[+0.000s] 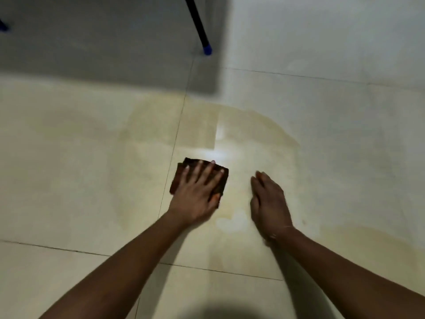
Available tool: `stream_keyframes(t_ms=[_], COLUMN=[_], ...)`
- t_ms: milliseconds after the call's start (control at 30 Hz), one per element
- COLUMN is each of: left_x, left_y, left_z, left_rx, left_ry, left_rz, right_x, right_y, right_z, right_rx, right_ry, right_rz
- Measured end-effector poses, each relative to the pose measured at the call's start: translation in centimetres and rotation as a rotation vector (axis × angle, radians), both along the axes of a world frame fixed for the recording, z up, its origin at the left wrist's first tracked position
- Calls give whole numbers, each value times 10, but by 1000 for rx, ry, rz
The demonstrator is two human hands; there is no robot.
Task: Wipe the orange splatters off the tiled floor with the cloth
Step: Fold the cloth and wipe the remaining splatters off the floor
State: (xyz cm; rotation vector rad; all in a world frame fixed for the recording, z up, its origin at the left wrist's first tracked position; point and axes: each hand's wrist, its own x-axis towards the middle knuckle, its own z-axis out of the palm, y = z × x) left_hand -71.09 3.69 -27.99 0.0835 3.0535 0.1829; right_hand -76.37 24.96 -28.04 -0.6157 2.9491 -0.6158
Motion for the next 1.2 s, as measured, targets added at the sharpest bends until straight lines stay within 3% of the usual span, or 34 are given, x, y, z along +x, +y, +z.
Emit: stream_keyframes(t_ms=[67,200,267,367,400,467,567,633,700,767,833,900,967,1067,1100,1200], left_x=[22,57,50,57,62,74,95,99,93,89,88,101,128,148,141,106], left_y=[-46,-120,-73,12,10,-38,-130,-131,-81,-31,-37,-84,-142,-157,-139,-58], left_z=[-5,-6,-4,2,4,-1,-7,-3,-4,-3,-1,-8,-13,-8,-6,-2], left_rx=[-57,-40,-22,43,29,-46,-81,-40,-19,54,38,-43,-109,-39,-27,38], left_ry=[29,7,53,18,-7,52,36,23,29,19,-18,-4,-8,-4,-10,10], left_rz=[97,663,580,31,-54,66,623,759,611,324,187,353,677,936,918,573], right_x=[9,14,14,13,12,11,13,12,14,20,30,38,41,41,42,38], right_y=[-32,-47,-45,-40,-38,-37,-40,-42,-45,-52,-61,-67,-69,-70,-76,-91], right_z=[-3,-12,-12,-7,-7,-9,-10,-11,-10,-6,-5,-7,-9,-8,-5,2], right_rx=[-17,19,-13,-100,-115,-114,-100,-60,0,36,13,-52,-65,-57,-65,-12], right_ry=[-17,-3,-19,-62,-63,-66,-59,-50,-55,-35,-32,-69,-59,-26,-26,4], right_rz=[17,-16,-24,-32,-36,-41,-33,-34,-21,86,202,199,186,169,157,181])
